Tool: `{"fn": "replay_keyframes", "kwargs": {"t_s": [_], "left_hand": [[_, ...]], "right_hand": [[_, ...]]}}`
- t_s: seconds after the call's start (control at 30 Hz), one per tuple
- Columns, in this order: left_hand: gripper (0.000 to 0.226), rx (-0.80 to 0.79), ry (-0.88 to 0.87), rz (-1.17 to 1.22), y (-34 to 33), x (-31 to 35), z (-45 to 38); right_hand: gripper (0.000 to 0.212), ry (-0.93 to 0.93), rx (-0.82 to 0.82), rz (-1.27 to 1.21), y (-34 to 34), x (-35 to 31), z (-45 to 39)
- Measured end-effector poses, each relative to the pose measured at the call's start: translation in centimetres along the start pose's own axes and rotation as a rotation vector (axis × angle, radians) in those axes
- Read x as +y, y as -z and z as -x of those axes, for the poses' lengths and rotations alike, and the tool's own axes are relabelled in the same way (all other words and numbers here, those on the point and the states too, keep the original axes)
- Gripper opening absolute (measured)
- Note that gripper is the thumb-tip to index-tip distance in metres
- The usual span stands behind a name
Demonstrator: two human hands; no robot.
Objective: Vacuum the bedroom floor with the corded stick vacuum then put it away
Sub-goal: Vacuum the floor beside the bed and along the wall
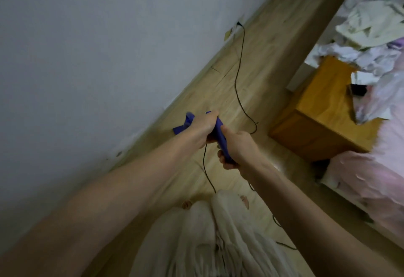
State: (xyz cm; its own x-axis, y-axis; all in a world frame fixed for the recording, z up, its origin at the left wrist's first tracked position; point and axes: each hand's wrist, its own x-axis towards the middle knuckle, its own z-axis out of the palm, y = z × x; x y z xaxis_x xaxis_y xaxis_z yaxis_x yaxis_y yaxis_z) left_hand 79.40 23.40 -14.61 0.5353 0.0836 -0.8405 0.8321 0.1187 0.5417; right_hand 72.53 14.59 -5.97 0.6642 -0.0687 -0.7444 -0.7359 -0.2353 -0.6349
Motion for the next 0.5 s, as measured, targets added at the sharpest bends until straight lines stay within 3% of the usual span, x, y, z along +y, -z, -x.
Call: {"fn": "replay_keyframes", "kwargs": {"t_s": [0.17, 0.3, 0.5], "left_hand": [[0.027, -0.06, -0.048, -0.153, 2.4, -1.5, 1.5], [0.051, -0.172, -0.142, -0.314, 4.8, -1.8, 1.9], [0.032, -0.163, -0.123, -0.202, 7.2, -1.2, 1.1]], "right_hand": [[0.038, -0.039, 0.007, -0.183, -2.8, 1.3, 3.0], [0.034, -0.026, 0.05, -0.269, -5.7, 2.4, 3.5], [0.04, 0.01, 0.031, -0.275, -9.3, 2.9, 1.3]]}}
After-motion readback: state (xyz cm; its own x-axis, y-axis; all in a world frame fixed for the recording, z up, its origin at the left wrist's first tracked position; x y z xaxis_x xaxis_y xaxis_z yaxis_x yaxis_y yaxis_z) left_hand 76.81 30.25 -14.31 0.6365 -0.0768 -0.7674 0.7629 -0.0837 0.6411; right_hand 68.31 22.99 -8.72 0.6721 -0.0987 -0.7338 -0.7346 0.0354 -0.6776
